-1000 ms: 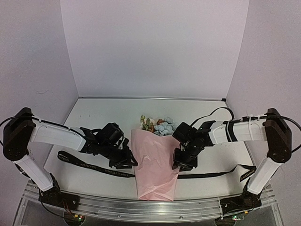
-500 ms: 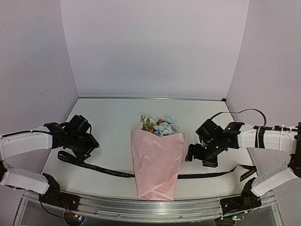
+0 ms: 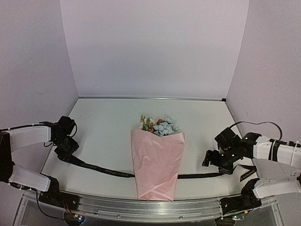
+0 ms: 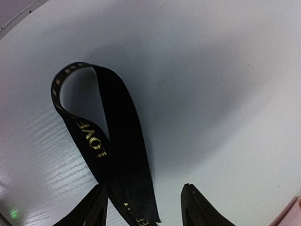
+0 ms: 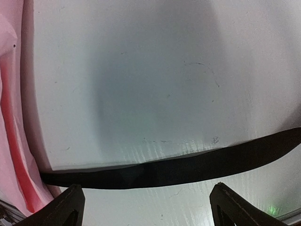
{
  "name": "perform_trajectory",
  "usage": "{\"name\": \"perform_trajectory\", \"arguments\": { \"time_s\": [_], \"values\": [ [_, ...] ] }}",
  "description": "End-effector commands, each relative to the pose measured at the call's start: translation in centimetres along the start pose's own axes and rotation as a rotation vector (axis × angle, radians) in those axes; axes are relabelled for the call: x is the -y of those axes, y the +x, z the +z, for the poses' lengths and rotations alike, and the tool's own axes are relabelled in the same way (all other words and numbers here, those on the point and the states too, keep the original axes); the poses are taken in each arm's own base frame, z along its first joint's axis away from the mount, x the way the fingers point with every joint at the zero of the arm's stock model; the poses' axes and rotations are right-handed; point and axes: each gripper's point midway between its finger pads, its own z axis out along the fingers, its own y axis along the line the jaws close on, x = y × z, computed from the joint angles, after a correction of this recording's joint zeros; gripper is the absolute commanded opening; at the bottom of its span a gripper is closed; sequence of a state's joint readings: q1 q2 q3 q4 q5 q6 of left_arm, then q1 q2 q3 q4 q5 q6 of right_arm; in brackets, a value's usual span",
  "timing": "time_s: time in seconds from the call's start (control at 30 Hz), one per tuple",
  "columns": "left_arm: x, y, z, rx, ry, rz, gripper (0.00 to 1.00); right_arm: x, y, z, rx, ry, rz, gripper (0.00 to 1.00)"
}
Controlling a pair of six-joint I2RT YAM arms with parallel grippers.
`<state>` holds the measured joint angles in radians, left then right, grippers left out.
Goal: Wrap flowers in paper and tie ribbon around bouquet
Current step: Pick up the left side of the ribbon at the corner of the board.
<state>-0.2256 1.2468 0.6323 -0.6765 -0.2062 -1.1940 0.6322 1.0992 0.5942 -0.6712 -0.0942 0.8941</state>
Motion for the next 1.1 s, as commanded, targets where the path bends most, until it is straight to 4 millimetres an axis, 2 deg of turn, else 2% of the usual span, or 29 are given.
{"name": "perform_trajectory", "arguments": {
  "time_s": [0.0,0.2,0.37,0.7,1.07],
  "values": [
    [-1.0,-3.4,0.7,0.072,-0.049,-0.01,0.54,0.6,-0.2,-0.4,0.029,-0.007,-0.029,0.95],
    [-1.3,-6.5,1.6,0.094,-0.087,-0.039,0.53,1.3,-0.2,-0.5,0.044,-0.007,-0.037,0.95],
    [-1.4,-6.7,1.7,0.09,-0.12,-0.047,0.52,1.8,-0.1,-0.8,0.046,0.001,-0.043,0.95],
    [-3.5,-7.0,0.3,0.135,-0.186,-0.067,0.46,2.9,-0.1,-0.9,0.049,0.029,-0.045,0.95],
    [-3.8,-6.1,1.9,0.1,-0.205,-0.053,0.33,3.5,-0.1,-0.9,0.038,0.044,-0.013,0.94]
  ]
}}
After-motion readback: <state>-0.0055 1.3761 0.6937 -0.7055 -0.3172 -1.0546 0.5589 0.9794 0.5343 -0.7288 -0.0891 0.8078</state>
